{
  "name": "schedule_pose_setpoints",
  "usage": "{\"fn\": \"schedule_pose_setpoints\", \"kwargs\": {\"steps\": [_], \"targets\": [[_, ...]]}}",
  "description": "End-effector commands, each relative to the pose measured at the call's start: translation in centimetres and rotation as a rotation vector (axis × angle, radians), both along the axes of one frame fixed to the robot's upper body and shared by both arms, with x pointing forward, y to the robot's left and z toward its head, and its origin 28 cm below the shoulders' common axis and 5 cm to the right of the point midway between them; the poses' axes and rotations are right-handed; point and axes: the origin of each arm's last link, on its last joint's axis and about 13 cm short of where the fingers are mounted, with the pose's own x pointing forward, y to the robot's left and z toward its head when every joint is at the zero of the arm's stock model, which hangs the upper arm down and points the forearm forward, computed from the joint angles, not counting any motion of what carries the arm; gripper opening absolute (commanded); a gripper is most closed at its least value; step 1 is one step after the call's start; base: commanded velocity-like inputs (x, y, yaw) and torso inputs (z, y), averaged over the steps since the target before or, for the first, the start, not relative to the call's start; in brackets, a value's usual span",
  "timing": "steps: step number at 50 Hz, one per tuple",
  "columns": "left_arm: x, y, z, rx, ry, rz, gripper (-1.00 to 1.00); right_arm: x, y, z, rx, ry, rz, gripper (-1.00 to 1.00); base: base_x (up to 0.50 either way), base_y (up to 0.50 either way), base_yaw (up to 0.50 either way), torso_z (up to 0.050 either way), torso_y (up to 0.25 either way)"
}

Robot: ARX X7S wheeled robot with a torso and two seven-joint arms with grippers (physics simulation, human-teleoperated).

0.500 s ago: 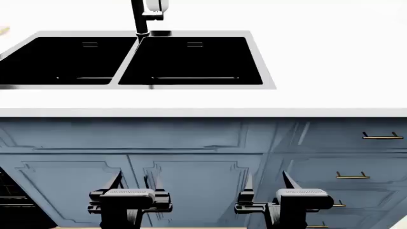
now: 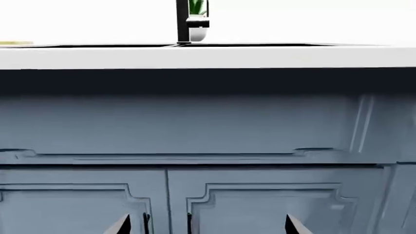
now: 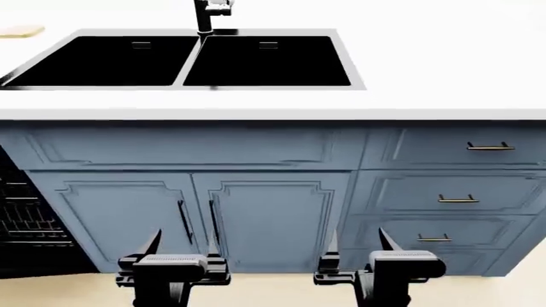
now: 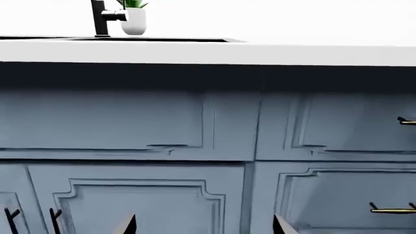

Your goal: Close the dishwasher door

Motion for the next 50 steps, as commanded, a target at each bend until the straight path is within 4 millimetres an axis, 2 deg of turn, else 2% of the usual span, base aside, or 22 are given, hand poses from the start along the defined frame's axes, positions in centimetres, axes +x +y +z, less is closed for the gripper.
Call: {"fn": "schedule_pose_setpoints", "kwargs": {"steps": [1, 17, 50], "targets": [[-0.23, 0.07, 0.09, 0.002, -0.007, 0.001, 1.00, -0.10, 0.31, -0.01, -0.078, -0.021, -0.005, 1.00, -0.40, 0.45, 0.00, 0.000, 0.000], [-0.34, 0.10, 0.22, -0.004, -0.011, 0.000, 1.00, -0.46, 0.43, 0.20, -0.101, -0.054, 0.001, 1.00, -0.29, 0.50, 0.00, 0.000, 0.000], [-0.49, -0.04, 0.28, 0.000, -0.016, -0.005, 1.00, -0.77, 0.45, 0.45, -0.098, -0.075, 0.012, 1.00, -0.04, 0.50, 0.00, 0.000, 0.000]]}}
